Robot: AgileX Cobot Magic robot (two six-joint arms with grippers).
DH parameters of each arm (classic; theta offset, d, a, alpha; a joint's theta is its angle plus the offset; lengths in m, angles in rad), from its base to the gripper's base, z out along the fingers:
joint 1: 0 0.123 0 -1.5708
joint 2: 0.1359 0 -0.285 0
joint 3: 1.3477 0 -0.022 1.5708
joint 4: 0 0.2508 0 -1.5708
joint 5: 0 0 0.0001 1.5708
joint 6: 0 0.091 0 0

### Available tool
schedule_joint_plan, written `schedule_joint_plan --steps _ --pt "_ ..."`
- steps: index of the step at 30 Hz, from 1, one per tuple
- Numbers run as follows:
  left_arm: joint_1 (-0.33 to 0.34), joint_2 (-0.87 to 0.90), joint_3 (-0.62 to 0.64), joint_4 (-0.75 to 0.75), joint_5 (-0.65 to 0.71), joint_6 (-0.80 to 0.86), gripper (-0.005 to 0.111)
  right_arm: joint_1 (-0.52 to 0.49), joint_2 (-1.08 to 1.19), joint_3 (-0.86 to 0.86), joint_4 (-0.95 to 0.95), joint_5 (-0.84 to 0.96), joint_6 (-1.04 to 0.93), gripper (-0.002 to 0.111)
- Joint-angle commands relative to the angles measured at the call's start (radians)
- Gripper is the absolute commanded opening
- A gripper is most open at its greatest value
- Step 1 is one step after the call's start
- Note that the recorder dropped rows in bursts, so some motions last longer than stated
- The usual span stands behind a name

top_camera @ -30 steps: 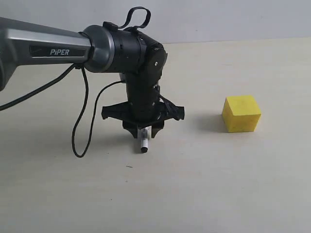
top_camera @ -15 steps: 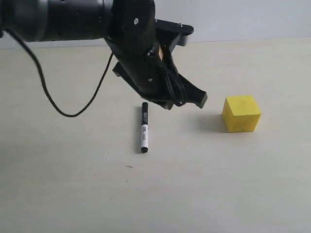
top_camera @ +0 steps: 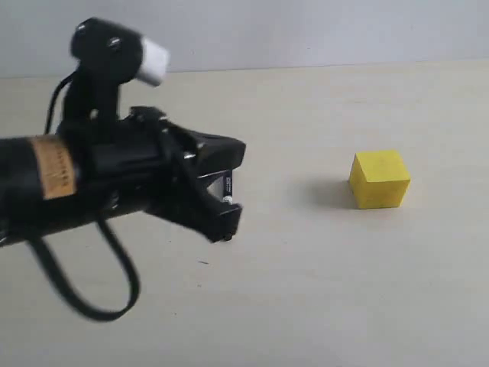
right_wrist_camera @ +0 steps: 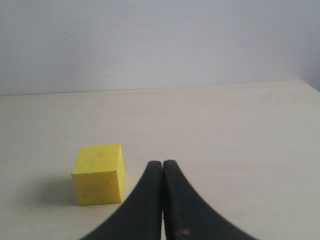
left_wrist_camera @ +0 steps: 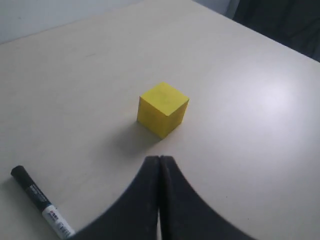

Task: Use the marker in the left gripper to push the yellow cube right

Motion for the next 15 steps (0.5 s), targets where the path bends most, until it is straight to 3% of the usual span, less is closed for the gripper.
schedule_joint_plan --steps 1,8,15 --pt "-0.007 -0.153 0.169 0.006 -0.156 -0.001 0.0 -0.004 -0.006 0.004 -0.001 -0.004 -0.008 0.0" --pt "-0.008 -0.302 0.228 -0.002 -0.153 -0.081 0.0 -0.004 -0.006 0.004 -0.001 -0.004 -0.008 0.0" --pt "-0.008 -0.306 0.228 -0.002 -0.153 -0.081 0.0 -0.004 -0.006 0.004 -0.001 -0.004 -0.008 0.0"
